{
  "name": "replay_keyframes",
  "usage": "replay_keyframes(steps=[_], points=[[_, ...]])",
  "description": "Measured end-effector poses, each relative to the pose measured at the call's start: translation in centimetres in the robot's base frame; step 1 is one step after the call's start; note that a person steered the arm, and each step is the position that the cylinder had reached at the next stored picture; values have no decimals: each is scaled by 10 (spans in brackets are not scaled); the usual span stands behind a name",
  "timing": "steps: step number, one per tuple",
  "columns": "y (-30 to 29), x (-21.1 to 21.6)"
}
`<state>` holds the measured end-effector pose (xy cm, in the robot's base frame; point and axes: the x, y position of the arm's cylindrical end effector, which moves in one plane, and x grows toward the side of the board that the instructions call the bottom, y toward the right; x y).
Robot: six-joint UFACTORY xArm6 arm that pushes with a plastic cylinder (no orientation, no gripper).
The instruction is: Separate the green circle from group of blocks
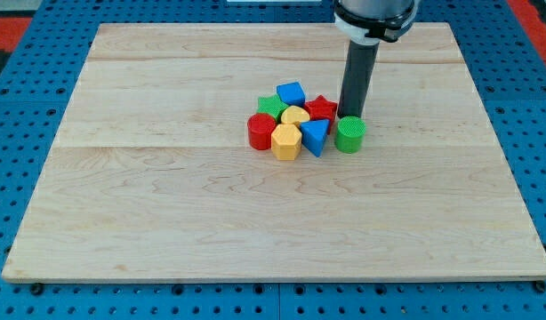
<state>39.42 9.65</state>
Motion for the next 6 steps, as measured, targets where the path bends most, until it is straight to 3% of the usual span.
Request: replay_keyframes(steps=[3,5,6], points=[[-42,0],[-39,-5],[-39,-30]])
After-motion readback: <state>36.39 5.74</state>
